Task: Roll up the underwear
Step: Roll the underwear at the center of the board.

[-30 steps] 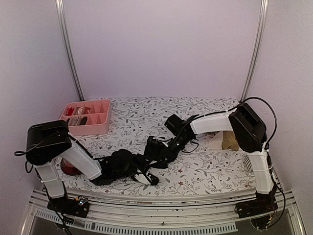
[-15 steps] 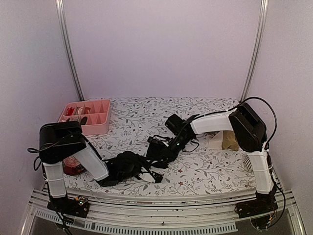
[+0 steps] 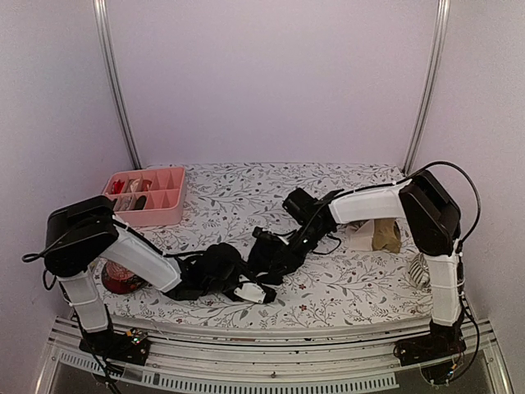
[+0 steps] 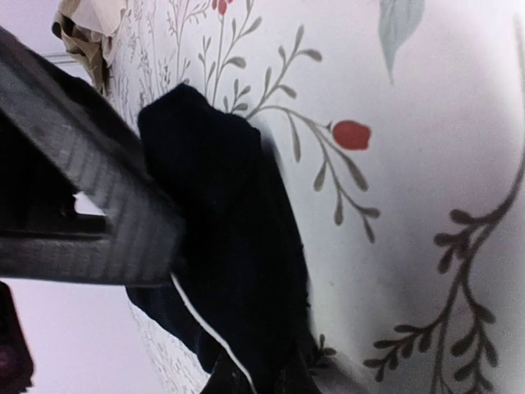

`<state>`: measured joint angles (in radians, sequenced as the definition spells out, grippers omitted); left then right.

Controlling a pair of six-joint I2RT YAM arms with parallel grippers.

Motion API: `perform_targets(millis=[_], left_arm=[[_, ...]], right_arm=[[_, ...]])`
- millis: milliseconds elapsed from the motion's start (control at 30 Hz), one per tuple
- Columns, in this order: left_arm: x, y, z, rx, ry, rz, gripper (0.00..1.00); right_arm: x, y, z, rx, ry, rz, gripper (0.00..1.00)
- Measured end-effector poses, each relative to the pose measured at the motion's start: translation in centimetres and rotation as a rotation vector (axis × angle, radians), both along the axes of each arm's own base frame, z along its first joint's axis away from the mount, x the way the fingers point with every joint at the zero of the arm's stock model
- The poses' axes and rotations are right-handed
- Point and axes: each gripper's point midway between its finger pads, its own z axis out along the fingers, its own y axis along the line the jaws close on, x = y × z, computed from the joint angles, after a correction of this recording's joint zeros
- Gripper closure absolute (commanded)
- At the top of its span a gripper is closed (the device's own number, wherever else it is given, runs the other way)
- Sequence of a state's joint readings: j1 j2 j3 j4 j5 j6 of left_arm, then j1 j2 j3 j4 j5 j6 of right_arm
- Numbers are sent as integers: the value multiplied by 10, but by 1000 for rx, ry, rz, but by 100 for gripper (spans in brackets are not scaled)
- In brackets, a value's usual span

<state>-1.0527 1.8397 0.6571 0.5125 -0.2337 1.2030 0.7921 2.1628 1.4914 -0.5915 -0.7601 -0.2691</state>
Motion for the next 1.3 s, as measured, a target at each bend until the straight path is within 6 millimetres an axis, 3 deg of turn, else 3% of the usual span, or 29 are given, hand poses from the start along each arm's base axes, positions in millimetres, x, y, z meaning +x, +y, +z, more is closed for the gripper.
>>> perform_targets(millis=[100, 267, 433, 600, 800, 933, 1067, 1300], left_arm=[[-9, 0, 0, 11, 92, 0, 100], [-15, -3, 0, 15, 218, 23, 100], [-16, -5, 0, 23, 365, 60, 100], [-16, -7, -1, 36, 504, 90, 100], [-11, -7, -3, 54, 691, 117, 100], [-9, -7, -4, 51, 802, 122, 100], [-8, -8, -4, 49, 917, 123, 100], [-9, -10, -4, 57, 1065, 114, 100]], right_arm=[[-1, -10, 23, 9, -68, -18, 49], [-2, -26, 79, 72, -237, -69, 35], [-9, -48, 107, 76, -422, -131, 25], [-39, -56, 102, 41, -622, -105, 20], [-73, -53, 99, 71, -877, -17, 20], [-81, -45, 107, 114, -1028, 9, 20], [-85, -32, 109, 124, -1145, 49, 31], [-70, -8, 63, -15, -1194, 136, 43]])
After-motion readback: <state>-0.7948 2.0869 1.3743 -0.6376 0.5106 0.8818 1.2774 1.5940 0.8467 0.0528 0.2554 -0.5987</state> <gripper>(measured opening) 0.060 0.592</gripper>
